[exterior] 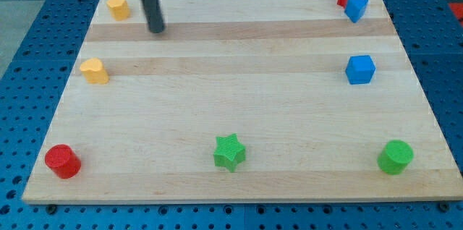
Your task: Slide the yellow hexagon towards the top center
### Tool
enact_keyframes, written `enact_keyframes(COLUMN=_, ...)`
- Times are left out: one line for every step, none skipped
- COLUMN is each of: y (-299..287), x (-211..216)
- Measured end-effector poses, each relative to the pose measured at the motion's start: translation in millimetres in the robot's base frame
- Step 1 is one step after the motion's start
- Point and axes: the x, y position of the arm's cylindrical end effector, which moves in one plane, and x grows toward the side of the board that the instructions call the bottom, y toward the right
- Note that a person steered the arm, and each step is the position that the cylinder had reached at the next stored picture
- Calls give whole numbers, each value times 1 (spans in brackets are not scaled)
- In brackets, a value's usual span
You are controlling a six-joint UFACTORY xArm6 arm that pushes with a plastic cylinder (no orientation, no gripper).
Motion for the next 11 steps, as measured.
enact_keyframes(y=-75, x=23)
enact_keyframes(y=-109, x=23)
enact_keyframes(y=-109, x=0)
enact_keyframes(y=-109, x=-25)
enact_keyframes(y=-109, x=-35)
enact_keyframes(y=-109, x=-41)
enact_keyframes(y=-108, x=-60)
enact_keyframes(y=-94, x=-68)
enact_keyframes(y=-56, x=-69)
enact_keyframes(y=-8, x=-69)
enact_keyframes(y=15, x=-71)
